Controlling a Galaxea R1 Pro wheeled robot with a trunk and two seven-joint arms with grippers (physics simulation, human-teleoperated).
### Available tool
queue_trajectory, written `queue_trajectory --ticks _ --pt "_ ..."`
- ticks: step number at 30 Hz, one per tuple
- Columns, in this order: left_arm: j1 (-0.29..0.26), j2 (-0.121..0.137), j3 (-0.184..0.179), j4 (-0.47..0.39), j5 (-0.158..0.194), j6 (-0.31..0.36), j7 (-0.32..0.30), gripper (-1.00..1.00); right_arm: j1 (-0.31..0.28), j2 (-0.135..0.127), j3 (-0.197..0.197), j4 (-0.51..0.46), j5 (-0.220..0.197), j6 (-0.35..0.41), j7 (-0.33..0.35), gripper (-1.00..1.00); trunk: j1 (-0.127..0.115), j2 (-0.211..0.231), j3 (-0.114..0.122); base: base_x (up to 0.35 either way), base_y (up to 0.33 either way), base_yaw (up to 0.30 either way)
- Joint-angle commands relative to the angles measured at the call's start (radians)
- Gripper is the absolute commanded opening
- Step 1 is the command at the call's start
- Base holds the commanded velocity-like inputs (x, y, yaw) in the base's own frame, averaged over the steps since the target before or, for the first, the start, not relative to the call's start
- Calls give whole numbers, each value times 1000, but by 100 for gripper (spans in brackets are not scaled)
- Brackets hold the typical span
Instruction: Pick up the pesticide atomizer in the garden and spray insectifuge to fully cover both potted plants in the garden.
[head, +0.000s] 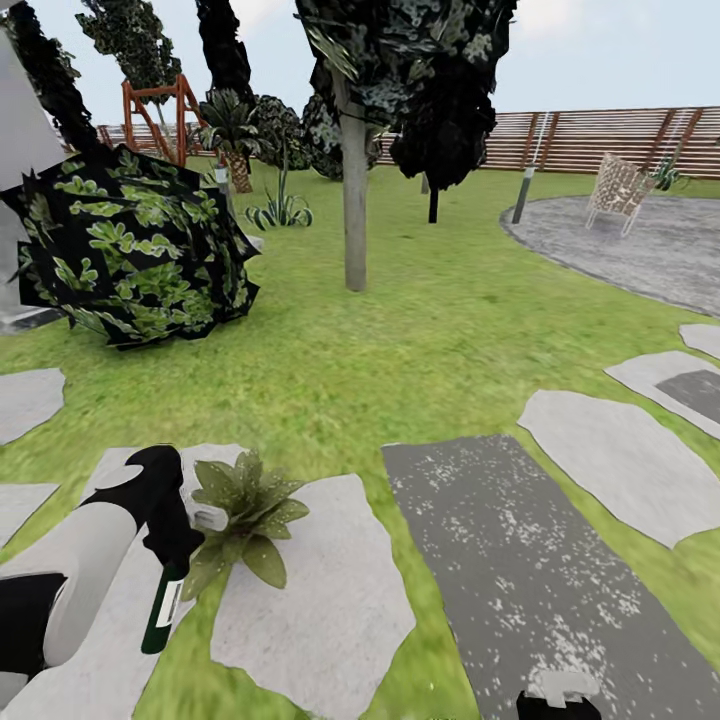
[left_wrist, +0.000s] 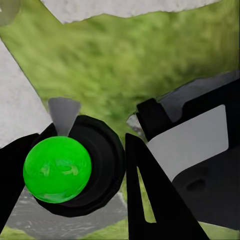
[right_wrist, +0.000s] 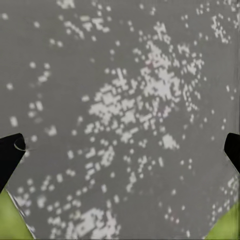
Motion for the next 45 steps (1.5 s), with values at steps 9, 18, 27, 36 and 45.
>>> queue_trajectory --ticks 9,18,27,36,45 --pt "16 4 5 0 -9 12 -9 -100 0 0 8 -1 -10 -2 -1 100 0 0 -1 -43 -269 276" --pt "28 4 14 2 0 15 -9 -100 0 0 8 -1 -10 -1 0 100 0 0 -1 107 -273 226" --pt "90 4 16 0 3 14 -9 -100 0 0 8 -1 -11 -1 1 100 0 0 -1 61 -226 4" --pt "105 13 132 -1 21 -21 42 -100 0 0 99 -31 80 0 6 100 0 0 -1 -215 -224 0" --pt "220 18 356 1 297 -630 372 -100 0 -9 245 -236 265 0 317 100 0 0 -1 -41 -29 0"
